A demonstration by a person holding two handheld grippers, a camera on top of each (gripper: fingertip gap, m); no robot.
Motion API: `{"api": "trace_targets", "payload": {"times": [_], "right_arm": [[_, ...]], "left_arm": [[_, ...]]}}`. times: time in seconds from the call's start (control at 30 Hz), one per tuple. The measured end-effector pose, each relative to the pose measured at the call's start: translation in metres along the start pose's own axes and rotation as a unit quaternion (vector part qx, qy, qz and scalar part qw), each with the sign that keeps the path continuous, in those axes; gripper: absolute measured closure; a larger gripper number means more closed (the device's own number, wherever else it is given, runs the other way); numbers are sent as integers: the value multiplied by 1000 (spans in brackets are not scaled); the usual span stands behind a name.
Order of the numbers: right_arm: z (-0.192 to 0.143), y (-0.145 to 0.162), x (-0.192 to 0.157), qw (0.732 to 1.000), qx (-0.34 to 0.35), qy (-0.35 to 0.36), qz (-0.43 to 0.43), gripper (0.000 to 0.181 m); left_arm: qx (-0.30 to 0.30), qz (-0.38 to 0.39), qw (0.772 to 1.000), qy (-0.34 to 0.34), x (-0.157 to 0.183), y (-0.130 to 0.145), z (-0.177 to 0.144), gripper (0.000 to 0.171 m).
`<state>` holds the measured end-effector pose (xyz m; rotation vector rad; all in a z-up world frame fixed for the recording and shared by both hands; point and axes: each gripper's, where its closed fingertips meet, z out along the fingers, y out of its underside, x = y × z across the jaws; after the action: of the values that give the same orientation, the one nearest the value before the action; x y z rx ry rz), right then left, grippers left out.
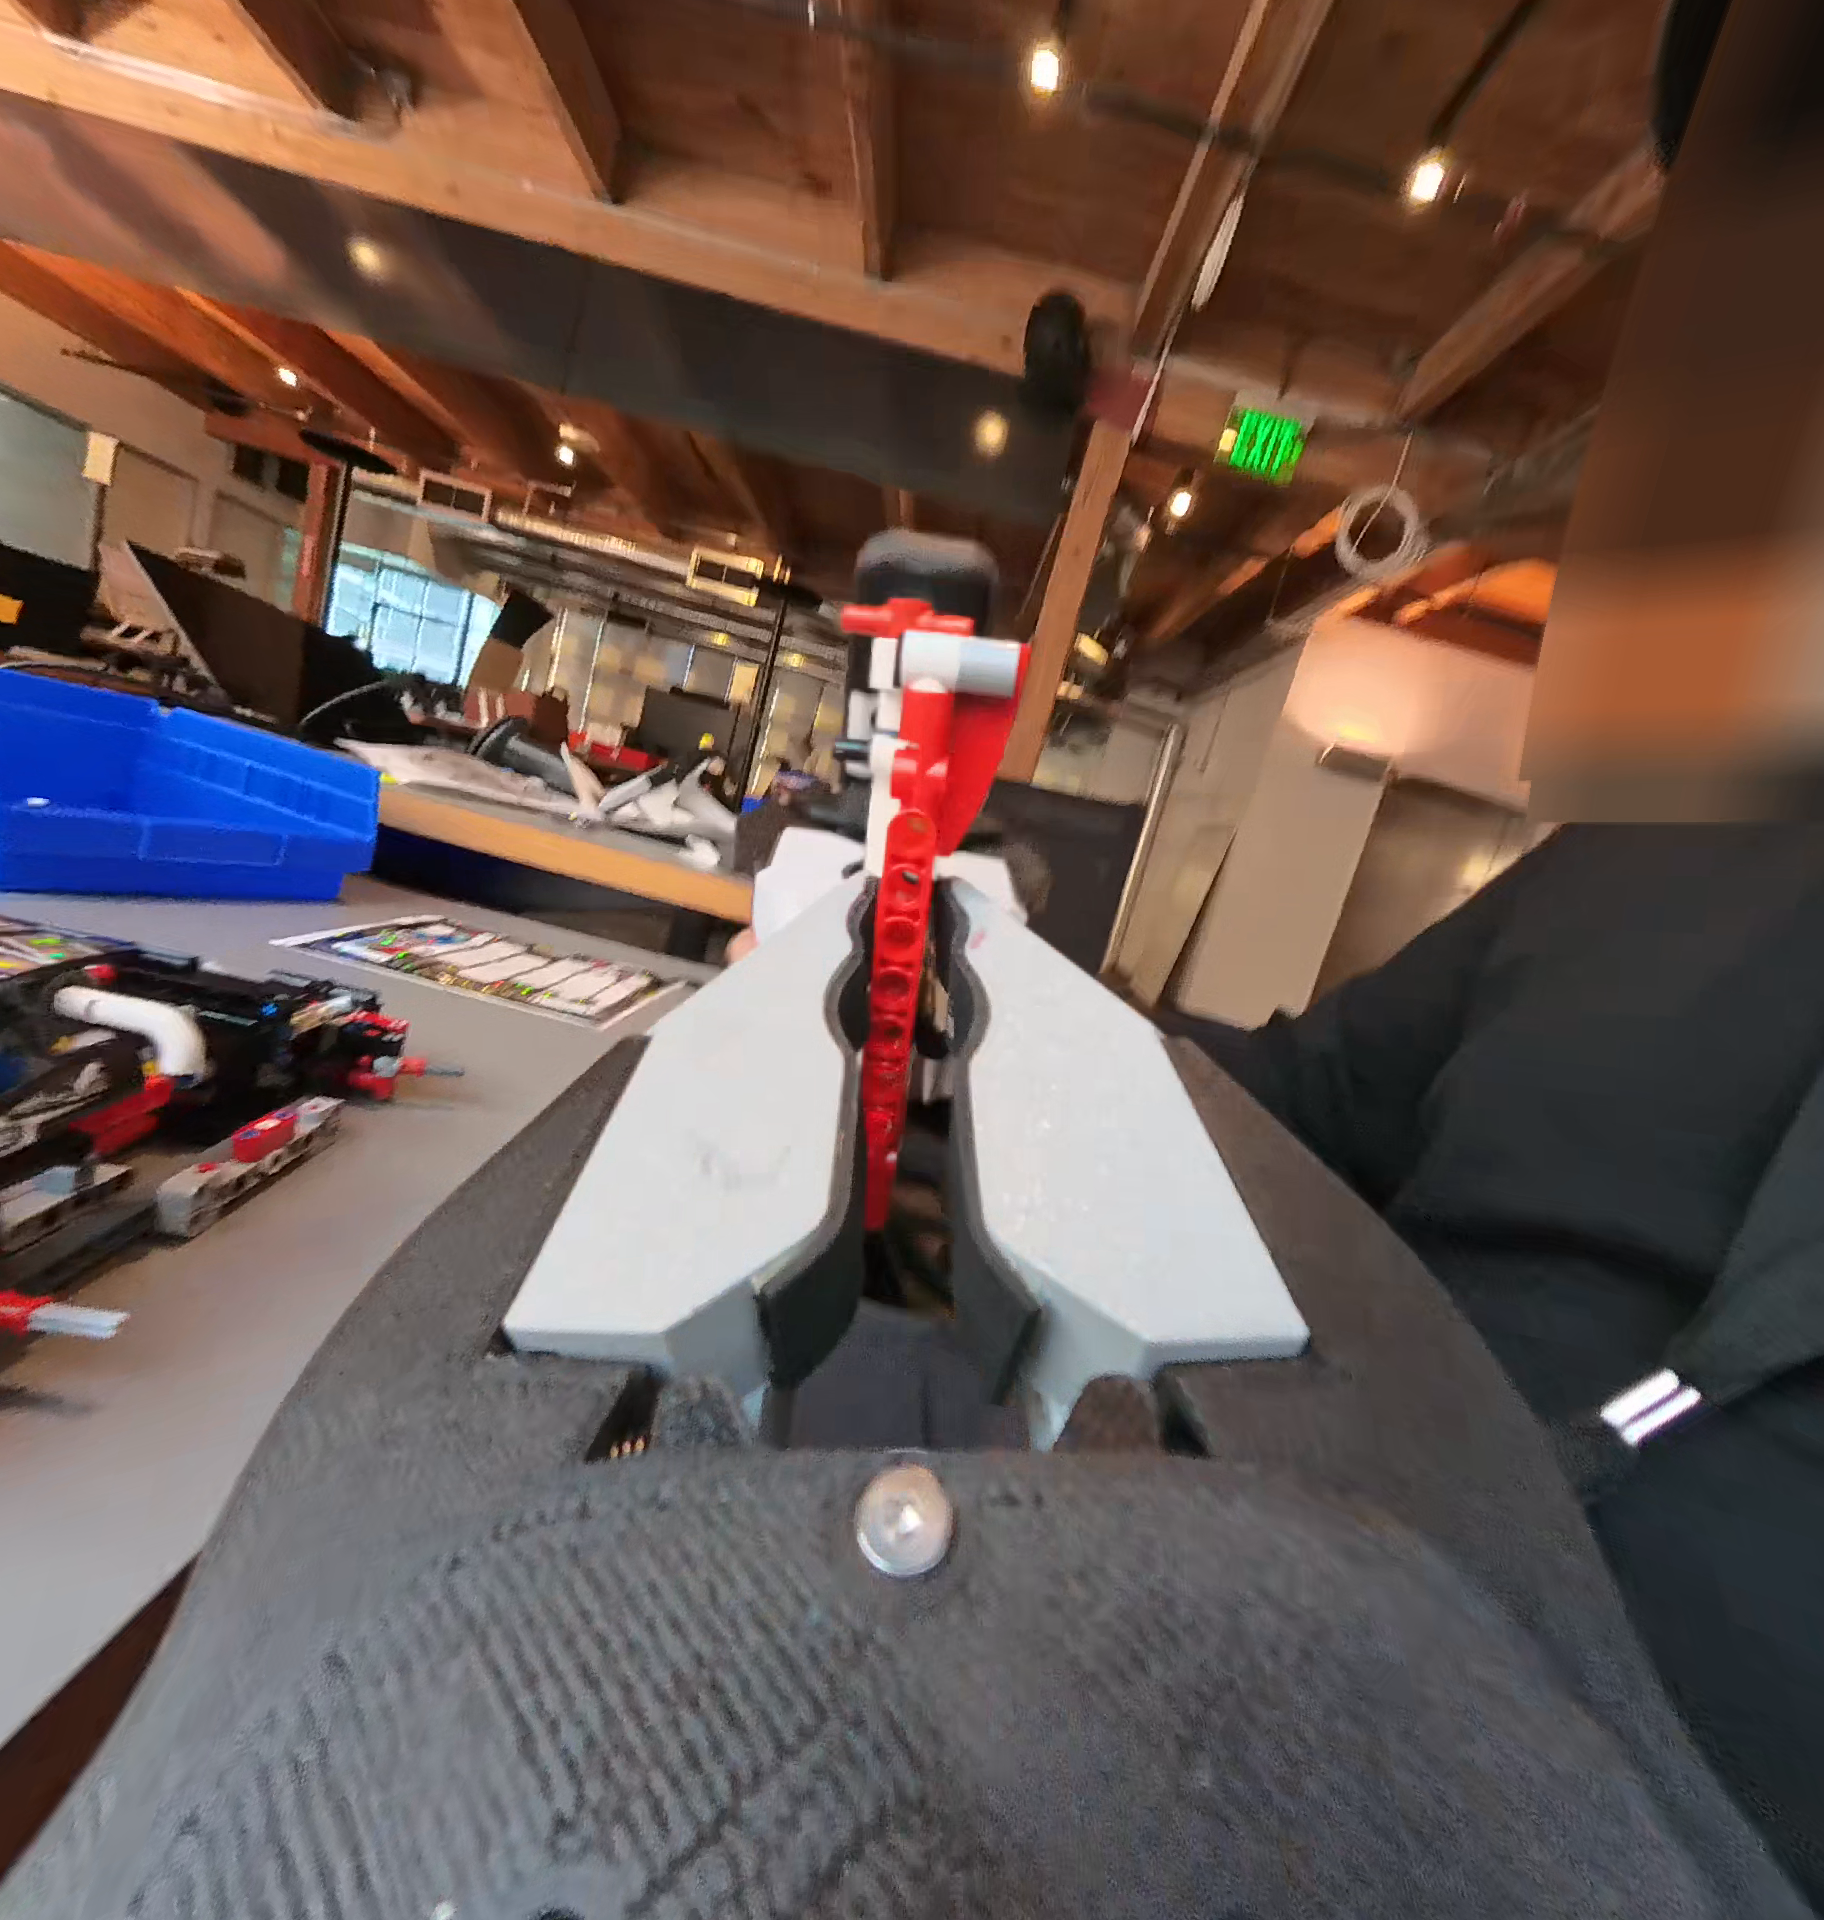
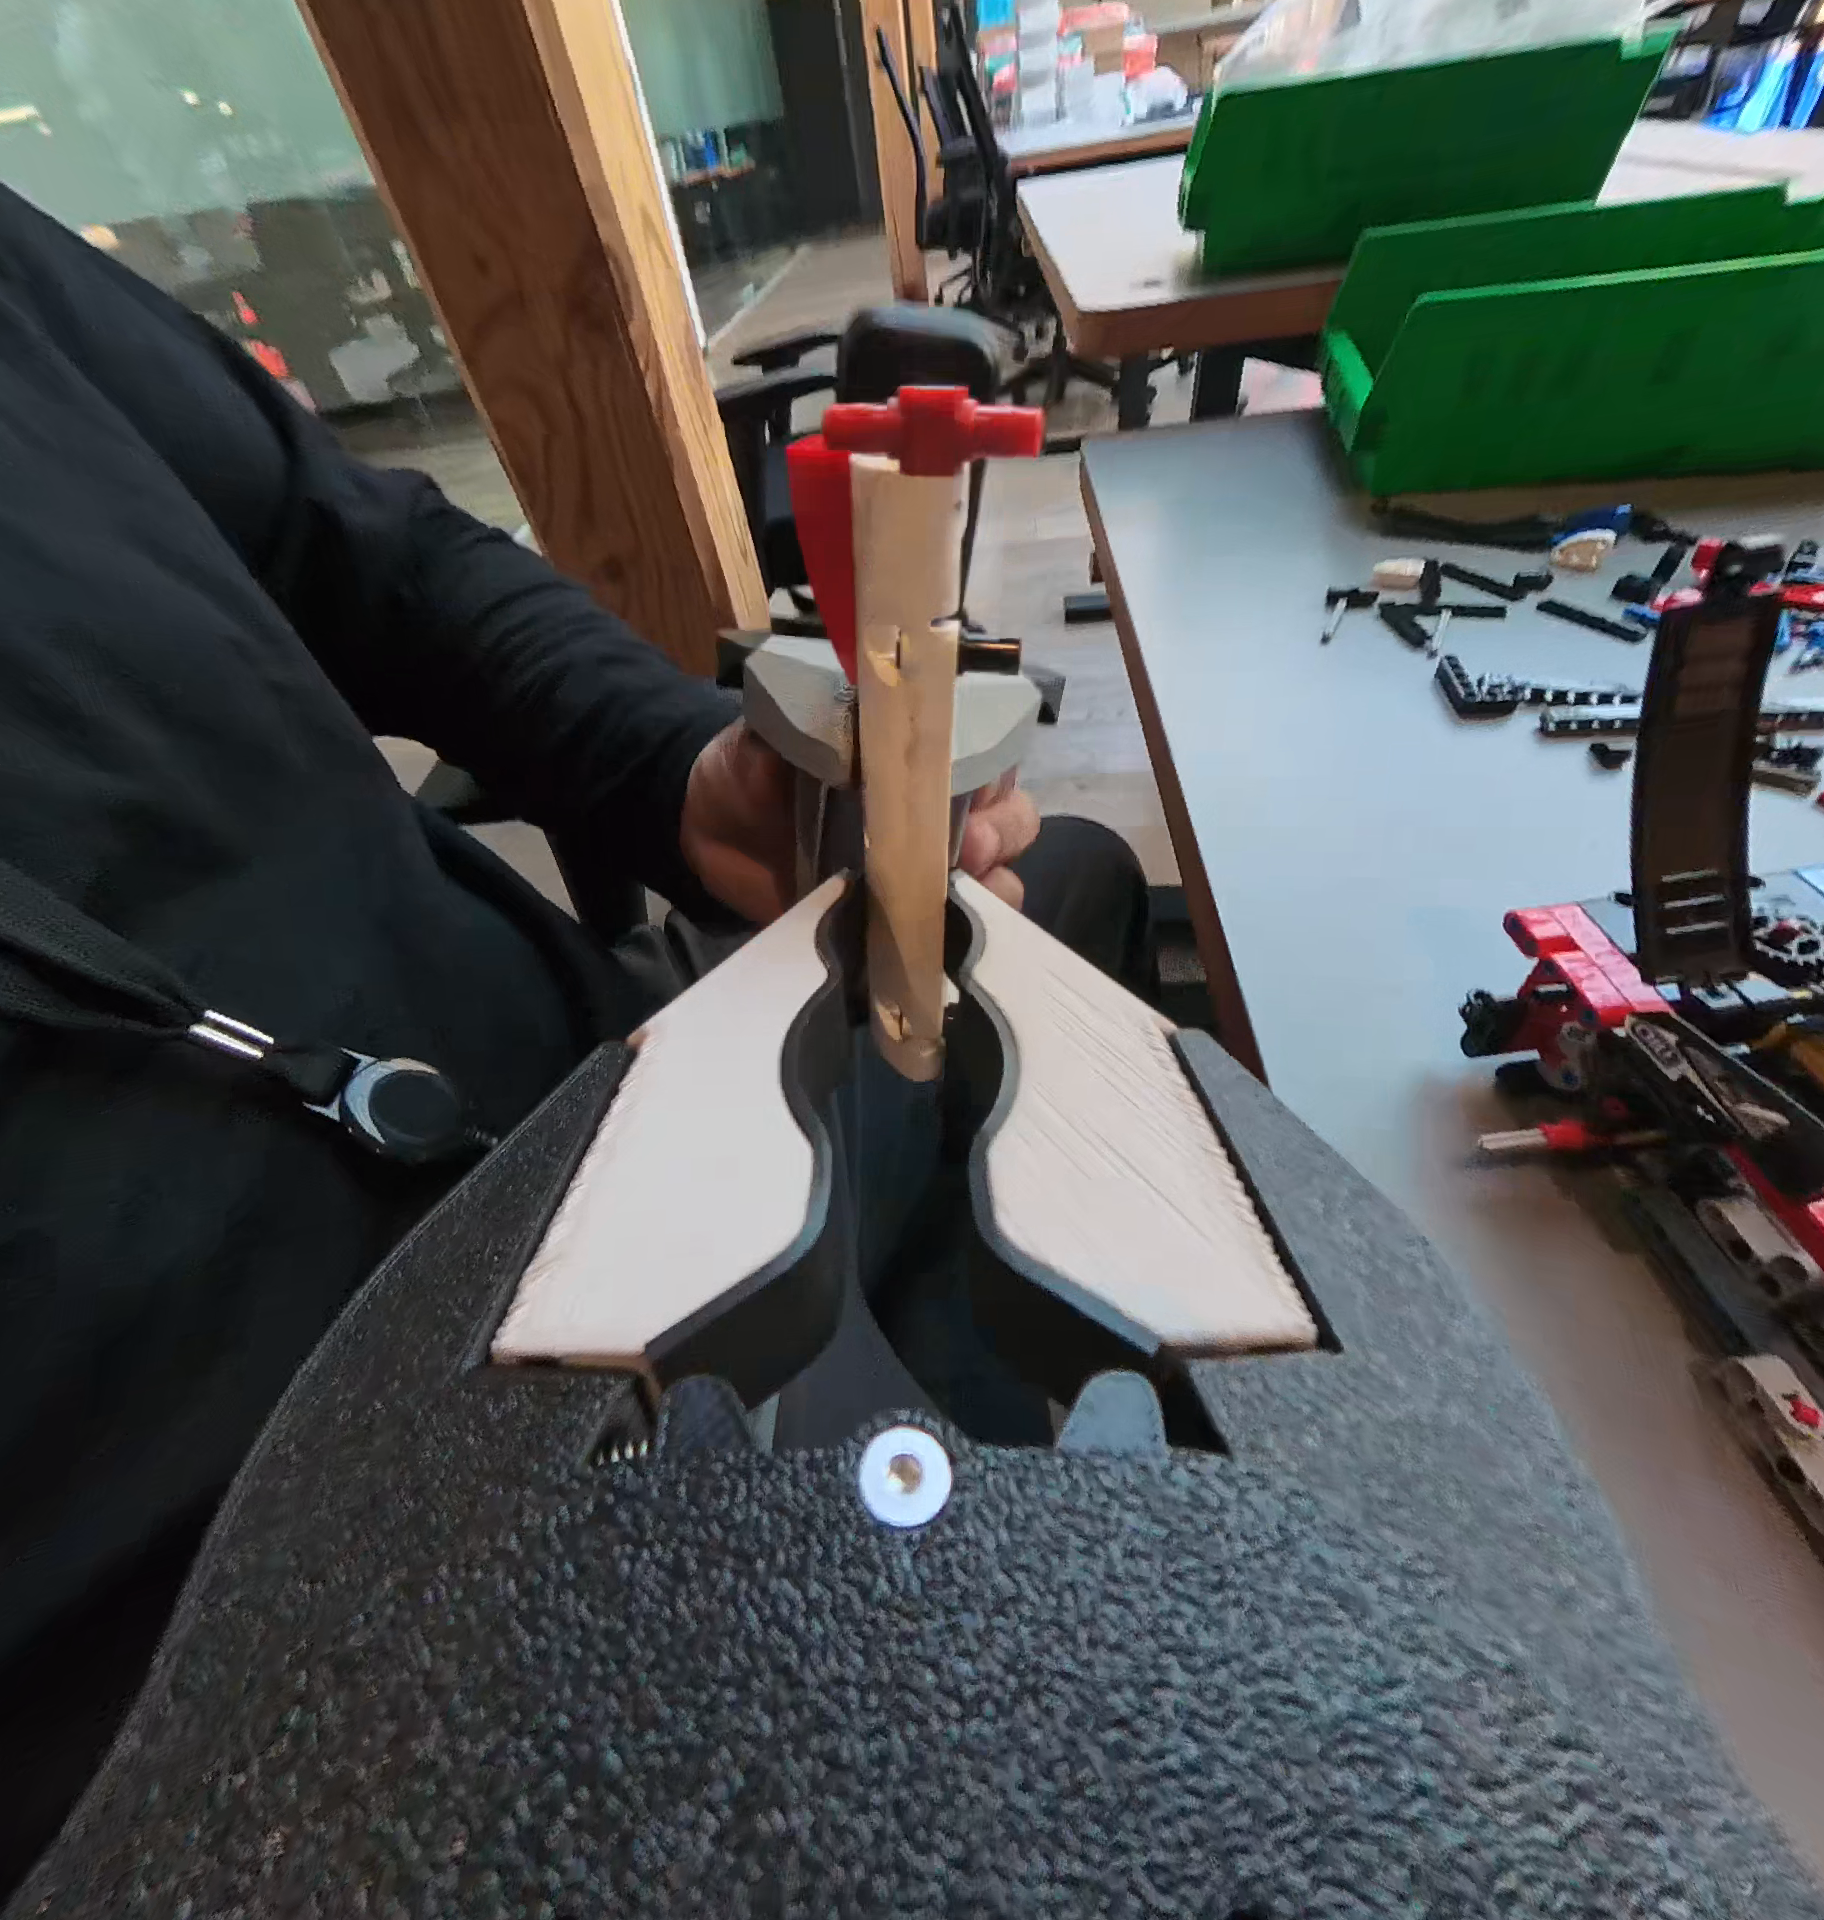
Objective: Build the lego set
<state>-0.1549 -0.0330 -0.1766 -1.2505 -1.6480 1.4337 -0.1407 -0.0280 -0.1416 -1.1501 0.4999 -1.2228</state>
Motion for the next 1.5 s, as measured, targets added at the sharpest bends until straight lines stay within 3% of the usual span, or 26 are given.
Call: {"api": "trace_targets", "payload": {"times": [0.17,0.27,0.43,0.57,0.73,0.8,0.97,1.07,1.2,1.27,1.37,1.5], "right_arm": [[-10,18,10,997,-68,8,36,174],[-23,35,21,988,-137,21,61,174],[-39,59,35,963,-252,28,88,174],[-43,71,35,939,-332,10,88,174],[-41,69,26,924,-370,-27,88,174],[-42,71,25,920,-380,-36,89,174],[-37,65,40,936,-347,7,53,167],[-37,53,63,950,-297,92,28,143],[-40,20,79,960,-180,211,-45,120],[-40,19,75,942,-180,256,-125,118],[-36,26,75,888,-226,312,-251,124],[-33,39,83,847,-275,331,-312,128]], "left_arm": [[-138,63,986,-73,-23,20,-8,153],[-201,98,968,-115,-42,25,-23,136],[-282,88,949,-107,-57,27,-33,107],[-356,95,929,-43,-47,42,-24,109],[-408,95,908,-6,-44,77,-19,140],[-393,116,912,-10,-46,78,-17,153],[-337,80,937,-48,-52,71,-13,154],[-276,7,958,-78,-60,60,-8,155],[-193,-81,971,-116,-74,49,-5,154],[-152,-138,970,-128,-80,46,-4,155],[-127,-198,965,-116,-80,51,-2,154],[-138,-194,966,-106,-75,57,2,155]]}}
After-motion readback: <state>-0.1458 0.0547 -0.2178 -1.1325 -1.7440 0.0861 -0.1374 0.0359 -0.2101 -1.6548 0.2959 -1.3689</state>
